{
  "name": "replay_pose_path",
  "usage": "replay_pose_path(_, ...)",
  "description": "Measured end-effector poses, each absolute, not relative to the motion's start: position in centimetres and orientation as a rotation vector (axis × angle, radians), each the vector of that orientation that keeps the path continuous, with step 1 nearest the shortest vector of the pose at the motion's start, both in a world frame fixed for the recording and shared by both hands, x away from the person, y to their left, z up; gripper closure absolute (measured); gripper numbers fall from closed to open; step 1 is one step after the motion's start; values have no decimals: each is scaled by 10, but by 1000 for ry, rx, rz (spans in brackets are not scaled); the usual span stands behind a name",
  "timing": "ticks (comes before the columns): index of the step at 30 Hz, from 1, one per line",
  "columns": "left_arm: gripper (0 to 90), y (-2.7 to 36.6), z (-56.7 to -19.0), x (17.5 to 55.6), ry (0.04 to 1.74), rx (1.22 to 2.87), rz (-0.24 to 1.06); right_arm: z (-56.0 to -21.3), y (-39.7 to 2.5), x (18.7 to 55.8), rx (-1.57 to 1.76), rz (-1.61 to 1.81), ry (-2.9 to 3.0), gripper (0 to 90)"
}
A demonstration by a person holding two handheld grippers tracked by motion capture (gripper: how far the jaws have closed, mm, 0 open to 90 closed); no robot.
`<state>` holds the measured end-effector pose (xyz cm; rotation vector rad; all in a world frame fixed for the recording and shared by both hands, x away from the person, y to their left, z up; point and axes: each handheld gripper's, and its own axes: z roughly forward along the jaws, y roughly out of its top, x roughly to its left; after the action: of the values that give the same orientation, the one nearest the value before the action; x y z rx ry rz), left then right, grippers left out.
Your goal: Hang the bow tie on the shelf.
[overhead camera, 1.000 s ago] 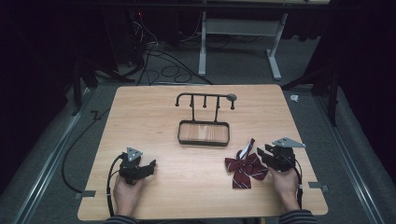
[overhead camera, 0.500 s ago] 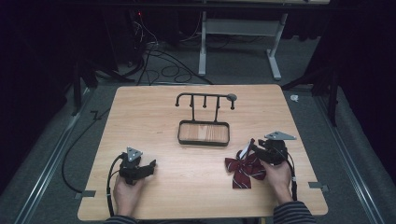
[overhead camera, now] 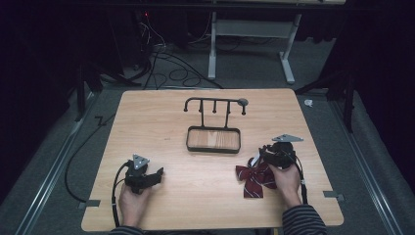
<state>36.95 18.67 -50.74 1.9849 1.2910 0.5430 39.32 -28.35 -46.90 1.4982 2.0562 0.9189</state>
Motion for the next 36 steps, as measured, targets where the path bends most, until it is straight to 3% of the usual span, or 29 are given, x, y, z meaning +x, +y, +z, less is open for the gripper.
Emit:
replay_pose_path(15,293,187,-508,370,1291,1981,542,-478,-284,399,1540,903,2081,649)
replay_pose_path(30,293,187,-508,370,1292,1977,541,-480,-279,397,1497,892,2120,874)
replay_pose_path(36,292,187,-508,370,1291,1981,542,-470,-279,391,1445,915,2107,900)
